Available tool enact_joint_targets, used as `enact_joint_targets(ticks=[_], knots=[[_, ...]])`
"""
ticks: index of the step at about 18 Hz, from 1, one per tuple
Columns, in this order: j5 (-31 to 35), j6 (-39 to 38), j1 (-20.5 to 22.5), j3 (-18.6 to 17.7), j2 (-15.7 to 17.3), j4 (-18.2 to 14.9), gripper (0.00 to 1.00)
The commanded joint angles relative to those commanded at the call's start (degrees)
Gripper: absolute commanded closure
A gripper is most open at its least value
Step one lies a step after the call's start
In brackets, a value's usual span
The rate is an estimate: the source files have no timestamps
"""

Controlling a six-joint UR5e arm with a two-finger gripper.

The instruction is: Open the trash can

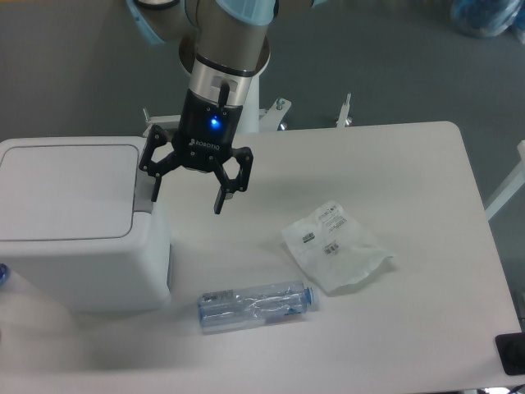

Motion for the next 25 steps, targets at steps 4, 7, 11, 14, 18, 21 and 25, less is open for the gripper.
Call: enact_joint_targets(ticks=[4,7,11,14,18,21,25], knots=[[0.00,0.00,0.00,-0.09,0.00,0.00,0.00],[0.00,0.00,0.00,-0.09,0.00,0.00,0.00],[0.00,0.00,-0.09,-0.35,0.00,0.09,0.00],[0.00,0.00,0.00,-0.44,0.00,0.09,0.00],[0.00,-0.09,0.00,-0.09,0.09,0.09,0.00],[-0.26,-0.09,0.00,1.84,0.35,1.40,0.00],[-0.09,2.36,0.26,6.32,-0.26,1.85,0.00]])
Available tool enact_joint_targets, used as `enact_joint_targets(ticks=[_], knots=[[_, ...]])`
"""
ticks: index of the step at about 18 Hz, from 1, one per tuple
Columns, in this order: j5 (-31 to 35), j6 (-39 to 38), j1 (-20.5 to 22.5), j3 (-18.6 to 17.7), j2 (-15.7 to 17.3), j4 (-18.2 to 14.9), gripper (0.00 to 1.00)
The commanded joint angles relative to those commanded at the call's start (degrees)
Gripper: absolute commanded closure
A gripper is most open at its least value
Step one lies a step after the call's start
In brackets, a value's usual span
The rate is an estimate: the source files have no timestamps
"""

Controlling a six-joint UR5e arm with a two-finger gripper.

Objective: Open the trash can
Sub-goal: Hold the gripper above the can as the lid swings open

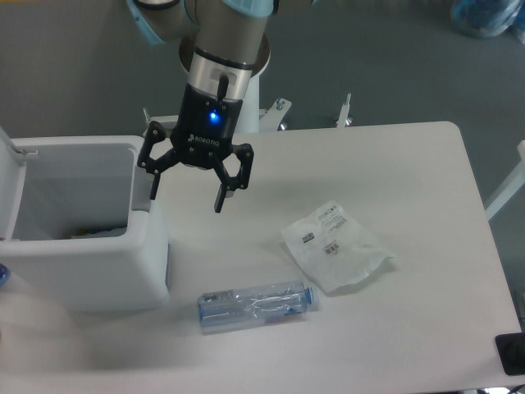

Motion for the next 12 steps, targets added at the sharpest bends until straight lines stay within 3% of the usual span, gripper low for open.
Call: enact_joint_targets(ticks=[7,12], knots=[[3.85,16.17,4.13,1.07,-0.62,0.26,0.00],[8.78,21.46,7.29,0.54,-0.79,0.18,0.00]])
